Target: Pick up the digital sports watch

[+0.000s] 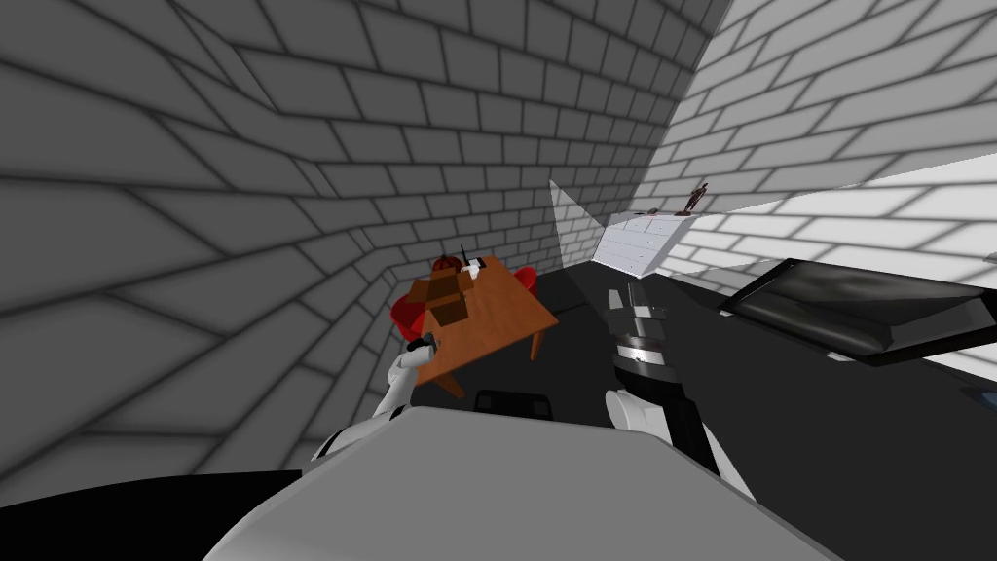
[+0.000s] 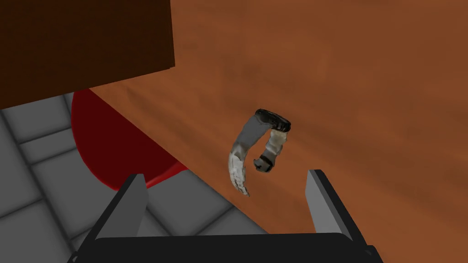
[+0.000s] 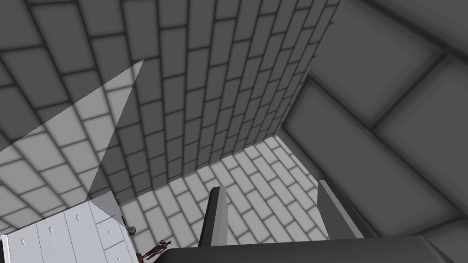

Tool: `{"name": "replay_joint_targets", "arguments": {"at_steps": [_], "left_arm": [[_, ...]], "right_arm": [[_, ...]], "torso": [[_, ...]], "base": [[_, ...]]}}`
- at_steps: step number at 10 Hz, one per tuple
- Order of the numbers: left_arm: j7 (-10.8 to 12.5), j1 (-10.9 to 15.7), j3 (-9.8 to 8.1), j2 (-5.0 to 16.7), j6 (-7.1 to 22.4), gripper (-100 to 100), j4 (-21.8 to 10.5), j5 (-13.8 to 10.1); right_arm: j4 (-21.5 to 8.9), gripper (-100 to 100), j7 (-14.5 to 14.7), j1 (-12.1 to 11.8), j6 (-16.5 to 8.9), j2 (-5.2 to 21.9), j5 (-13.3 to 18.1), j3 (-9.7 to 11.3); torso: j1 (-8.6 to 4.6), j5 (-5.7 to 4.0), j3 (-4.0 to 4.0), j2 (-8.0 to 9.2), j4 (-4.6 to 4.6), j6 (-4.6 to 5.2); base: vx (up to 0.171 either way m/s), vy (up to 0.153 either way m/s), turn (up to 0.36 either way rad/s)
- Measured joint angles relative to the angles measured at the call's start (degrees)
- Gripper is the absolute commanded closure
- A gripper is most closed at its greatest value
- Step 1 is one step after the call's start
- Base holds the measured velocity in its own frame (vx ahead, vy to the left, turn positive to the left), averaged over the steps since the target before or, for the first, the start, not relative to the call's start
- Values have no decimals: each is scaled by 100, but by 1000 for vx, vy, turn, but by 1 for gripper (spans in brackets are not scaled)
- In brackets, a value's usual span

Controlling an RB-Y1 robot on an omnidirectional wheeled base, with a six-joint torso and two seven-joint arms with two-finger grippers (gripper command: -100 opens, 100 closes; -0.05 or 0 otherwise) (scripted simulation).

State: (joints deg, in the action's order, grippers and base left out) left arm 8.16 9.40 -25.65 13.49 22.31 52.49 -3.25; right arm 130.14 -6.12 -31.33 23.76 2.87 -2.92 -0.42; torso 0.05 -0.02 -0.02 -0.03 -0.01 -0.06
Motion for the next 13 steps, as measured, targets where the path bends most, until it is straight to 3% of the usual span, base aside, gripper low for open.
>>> {"name": "replay_joint_targets", "arguments": {"at_steps": [1,4,5,9,10,11,13], "left_arm": [[0,0,0,0,0,-100,3,0],[-7,-32,77,-55,-322,-100,-274,9],[-7,-32,79,-57,-347,100,-284,10],[-3,-29,77,-56,-347,100,-281,8],[-3,-29,76,-55,-347,0,-280,8],[-3,-29,76,-55,-347,100,-280,8],[0,-2,32,-21,-169,100,-129,9]], "right_arm": [[0,0,0,0,0,0,0,0],[0,0,0,-1,0,1,0,-1],[0,0,0,0,0,0,0,0],[0,0,0,0,0,0,0,0],[0,0,0,0,0,0,0,0],[0,0,0,0,0,0,0,0],[0,0,0,2,0,-1,0,1]], "torso": [[-1,0,4,6,2,0],[17,4,-17,-30,-6,-1],[9,2,-9,-15,-4,0],[-2,0,5,9,0,2],[-2,0,5,10,0,2],[-3,0,5,10,0,2],[-30,-4,23,45,5,4]], "base": [[50,41,49],[90,40,33],[9,4,-2],[0,0,0],[0,0,0],[-63,-24,-58],[-108,-70,-45]]}}
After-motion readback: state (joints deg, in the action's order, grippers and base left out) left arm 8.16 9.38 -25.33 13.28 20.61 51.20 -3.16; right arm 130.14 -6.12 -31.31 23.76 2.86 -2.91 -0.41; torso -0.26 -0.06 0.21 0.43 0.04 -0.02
